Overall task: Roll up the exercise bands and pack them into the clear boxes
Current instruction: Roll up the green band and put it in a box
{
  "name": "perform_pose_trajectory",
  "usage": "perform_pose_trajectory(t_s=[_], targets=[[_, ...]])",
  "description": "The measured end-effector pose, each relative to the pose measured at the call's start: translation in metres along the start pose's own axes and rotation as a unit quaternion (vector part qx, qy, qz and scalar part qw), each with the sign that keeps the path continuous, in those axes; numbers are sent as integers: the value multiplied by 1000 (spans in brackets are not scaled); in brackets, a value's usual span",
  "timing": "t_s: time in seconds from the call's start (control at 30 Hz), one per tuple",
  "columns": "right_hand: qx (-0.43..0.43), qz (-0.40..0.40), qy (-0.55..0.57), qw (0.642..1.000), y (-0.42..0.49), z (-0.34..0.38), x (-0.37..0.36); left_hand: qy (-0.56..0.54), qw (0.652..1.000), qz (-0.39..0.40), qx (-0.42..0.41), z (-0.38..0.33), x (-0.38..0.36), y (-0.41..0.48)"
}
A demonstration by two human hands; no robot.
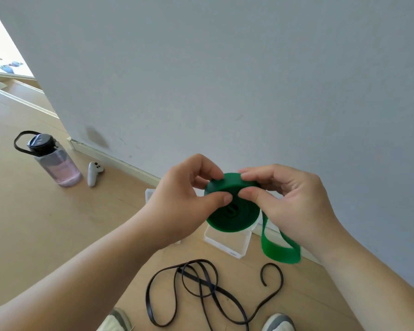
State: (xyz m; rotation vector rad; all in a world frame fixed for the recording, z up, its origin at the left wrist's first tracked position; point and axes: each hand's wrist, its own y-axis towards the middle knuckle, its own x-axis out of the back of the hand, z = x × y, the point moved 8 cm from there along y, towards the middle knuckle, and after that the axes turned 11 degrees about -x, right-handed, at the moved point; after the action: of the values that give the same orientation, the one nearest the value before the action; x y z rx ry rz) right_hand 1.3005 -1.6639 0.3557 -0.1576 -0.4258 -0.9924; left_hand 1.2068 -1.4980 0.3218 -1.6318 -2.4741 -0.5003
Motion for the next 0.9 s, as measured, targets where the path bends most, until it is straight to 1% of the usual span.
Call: perform_pose_trajectory(t_s=[0.03,0.1,0.2,0.27,0.3,0.4,0.47,0.57,0.6,0.67,0.73,0.83,0.9], targets=[[-30,9,35,999,3,-5,2,-21,1000,-3,10,1,2,0],[-53,35,61,996,4,-8,1,-95,995,-23,18,1,4,-1],[-40,56,85,994,2,-3,1,-193,980,-37,30,0,3,-3],[-30,47,103,993,2,0,5,-226,973,-19,40,0,1,-2],[-30,42,101,994,2,1,8,-215,976,-3,41,0,0,-1],[-19,50,33,998,1,1,8,-73,997,35,14,-2,1,2],[-9,62,-10,998,0,5,4,-69,997,33,12,-4,-2,1],[-17,69,-19,997,-1,6,3,-45,997,56,-3,-7,-4,1],[-21,73,-15,997,-1,6,4,-43,997,69,-6,-9,-4,2],[-32,88,13,996,-1,5,6,-77,993,93,-1,-11,-3,4],[-43,94,41,994,-1,4,8,-91,990,103,4,-10,-4,3],[-57,95,13,994,1,0,5,-20,993,113,-29,-12,-14,-1],[-68,105,-10,992,0,-2,0,-4,992,116,-45,-13,-19,-5]])
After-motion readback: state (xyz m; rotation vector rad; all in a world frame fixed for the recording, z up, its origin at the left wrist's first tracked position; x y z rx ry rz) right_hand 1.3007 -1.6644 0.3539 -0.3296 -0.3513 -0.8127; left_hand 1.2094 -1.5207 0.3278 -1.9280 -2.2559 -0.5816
